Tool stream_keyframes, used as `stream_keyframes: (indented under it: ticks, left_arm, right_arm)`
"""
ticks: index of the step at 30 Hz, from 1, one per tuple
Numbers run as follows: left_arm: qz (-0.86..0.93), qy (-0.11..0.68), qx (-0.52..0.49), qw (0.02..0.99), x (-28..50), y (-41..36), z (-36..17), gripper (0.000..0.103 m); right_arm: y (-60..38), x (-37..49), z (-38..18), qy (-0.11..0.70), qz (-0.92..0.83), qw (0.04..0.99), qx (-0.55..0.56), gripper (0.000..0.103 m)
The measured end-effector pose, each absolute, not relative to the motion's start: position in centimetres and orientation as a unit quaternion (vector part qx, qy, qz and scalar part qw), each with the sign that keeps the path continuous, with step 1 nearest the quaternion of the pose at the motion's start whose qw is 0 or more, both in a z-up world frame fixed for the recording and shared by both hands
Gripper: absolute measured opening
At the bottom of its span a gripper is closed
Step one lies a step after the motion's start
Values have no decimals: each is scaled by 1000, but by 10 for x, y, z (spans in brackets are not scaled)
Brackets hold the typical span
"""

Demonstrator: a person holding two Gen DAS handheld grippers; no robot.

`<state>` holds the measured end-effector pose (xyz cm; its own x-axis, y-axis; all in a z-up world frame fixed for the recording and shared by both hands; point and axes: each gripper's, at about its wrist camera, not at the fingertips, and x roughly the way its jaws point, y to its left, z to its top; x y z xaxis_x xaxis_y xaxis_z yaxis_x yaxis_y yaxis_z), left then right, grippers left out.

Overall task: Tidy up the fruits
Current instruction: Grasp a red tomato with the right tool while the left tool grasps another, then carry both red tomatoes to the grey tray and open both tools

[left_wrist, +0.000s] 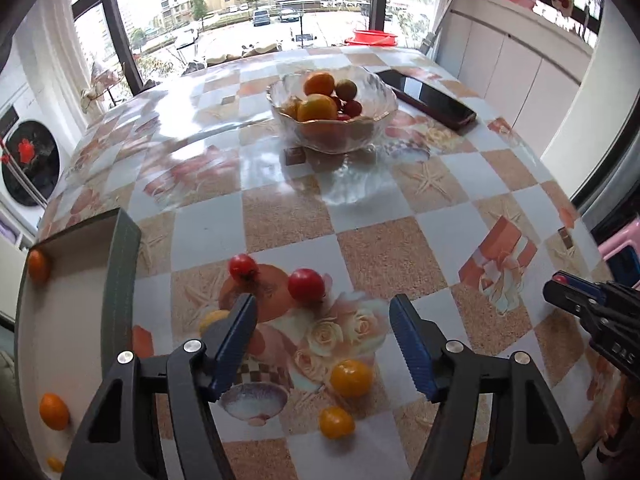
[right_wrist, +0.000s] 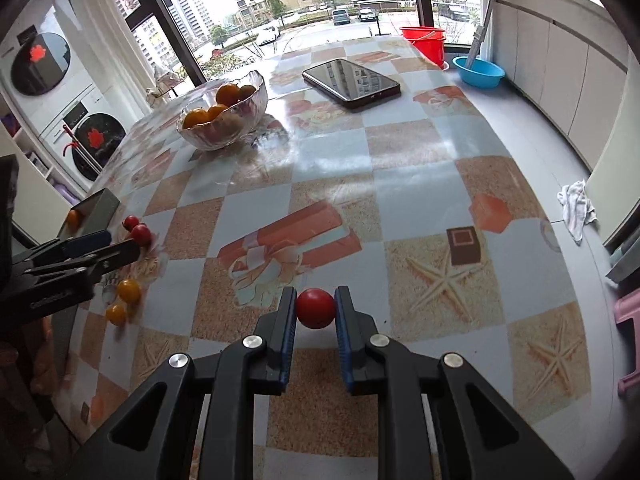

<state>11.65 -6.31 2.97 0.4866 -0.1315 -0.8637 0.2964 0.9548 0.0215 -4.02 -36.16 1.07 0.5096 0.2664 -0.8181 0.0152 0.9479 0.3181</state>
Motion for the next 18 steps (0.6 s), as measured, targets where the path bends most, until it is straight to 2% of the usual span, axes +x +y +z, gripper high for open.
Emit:
stream_keyframes:
  ticks: [1, 5, 8, 10, 18]
  left_arm:
    - [-123, 494, 89, 856, 119, -66, 27, 59]
    - [-116, 518, 94, 842, 131, -72, 11, 56]
    - [-116, 516, 89, 844, 133, -71, 7, 45]
    - [-121, 515, 80, 845, 135, -70, 8, 23]
    - [-132, 497, 36, 857, 125, -57, 20, 23]
  right_arm:
    - [-361, -41, 10, 490, 75, 856, 146, 21]
    - [-362, -44, 13, 485, 79, 857, 153, 21]
    - [-362, -47, 17, 481, 81, 859, 157, 21]
    - [-362, -48, 18, 479, 83, 859, 158, 21]
    - [-355, -53, 21, 480, 90, 858, 157, 21]
